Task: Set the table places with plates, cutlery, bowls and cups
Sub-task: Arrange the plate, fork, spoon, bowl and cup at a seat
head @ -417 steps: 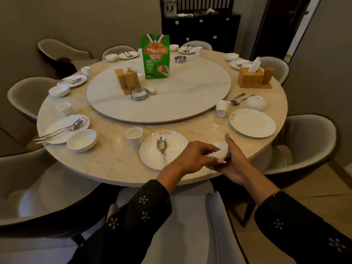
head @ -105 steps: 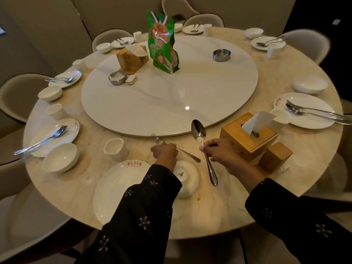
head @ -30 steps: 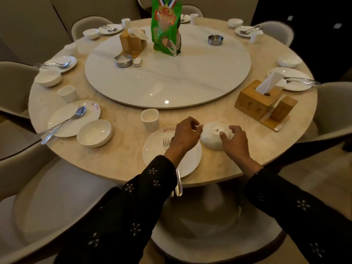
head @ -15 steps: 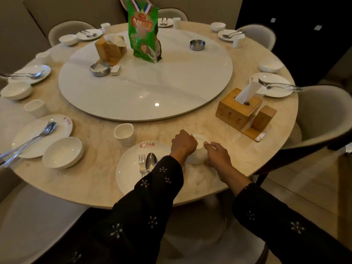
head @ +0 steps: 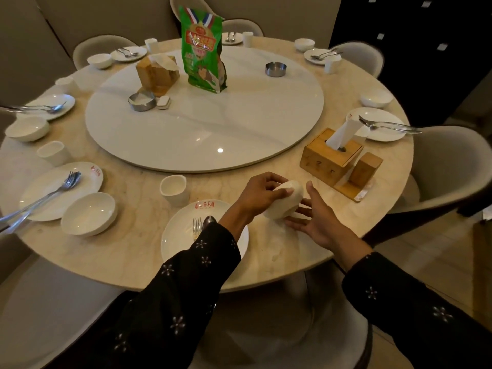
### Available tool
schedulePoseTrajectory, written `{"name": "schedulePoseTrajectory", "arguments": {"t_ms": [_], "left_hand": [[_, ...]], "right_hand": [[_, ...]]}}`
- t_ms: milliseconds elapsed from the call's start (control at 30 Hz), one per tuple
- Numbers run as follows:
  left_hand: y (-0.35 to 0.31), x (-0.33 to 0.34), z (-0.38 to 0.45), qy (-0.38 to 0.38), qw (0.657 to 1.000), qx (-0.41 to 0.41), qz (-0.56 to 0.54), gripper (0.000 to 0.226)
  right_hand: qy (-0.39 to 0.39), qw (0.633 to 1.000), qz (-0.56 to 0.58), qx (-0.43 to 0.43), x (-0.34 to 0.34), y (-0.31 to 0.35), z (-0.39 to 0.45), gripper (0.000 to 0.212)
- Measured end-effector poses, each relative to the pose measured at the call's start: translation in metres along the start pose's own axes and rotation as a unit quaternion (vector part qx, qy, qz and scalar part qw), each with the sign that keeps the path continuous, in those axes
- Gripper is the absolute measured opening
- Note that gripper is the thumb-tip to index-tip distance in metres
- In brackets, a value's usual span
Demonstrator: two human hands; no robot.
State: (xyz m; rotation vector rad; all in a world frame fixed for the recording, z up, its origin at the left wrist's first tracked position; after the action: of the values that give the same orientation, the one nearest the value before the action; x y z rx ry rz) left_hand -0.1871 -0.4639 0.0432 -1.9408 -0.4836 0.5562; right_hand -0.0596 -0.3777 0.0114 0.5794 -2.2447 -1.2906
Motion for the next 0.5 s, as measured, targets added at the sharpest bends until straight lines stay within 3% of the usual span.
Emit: {"name": "schedulePoseTrajectory", "arguments": {"t_ms": [133, 333, 500], "left_hand": [[-0.01, 0.006, -0.016, 0.027, 0.994, 0.066, 0.088, 0.028], [-0.007, 0.012, -0.023, 0.023, 0.986, 0.104, 0.126, 0.024], [-0.001, 0.011, -0.028, -0.015, 0.983, 0.138, 0.123, 0.022]], "right_hand": [[0.015, 0.999, 0.048, 0.013, -0.002, 0.014, 0.001, 0.074], [0.022, 0.999, 0.047, 0.014, 0.002, 0.009, -0.001, 0.05], [0.032, 0.996, 0.081, 0.014, 0.001, 0.005, 0.002, 0.043]]}}
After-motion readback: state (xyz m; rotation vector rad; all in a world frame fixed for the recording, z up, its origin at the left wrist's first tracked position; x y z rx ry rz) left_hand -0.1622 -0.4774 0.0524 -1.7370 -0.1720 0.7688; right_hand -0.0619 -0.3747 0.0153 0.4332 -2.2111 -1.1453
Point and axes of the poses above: each hand's wrist, its own z-axis towards the middle knuckle, its own x-axis out of the palm, y = z × x, the point moved 3 cm from there along z, towards the middle knuckle, and after that the axes turned 12 degrees about -x, right-handed, at the moved point
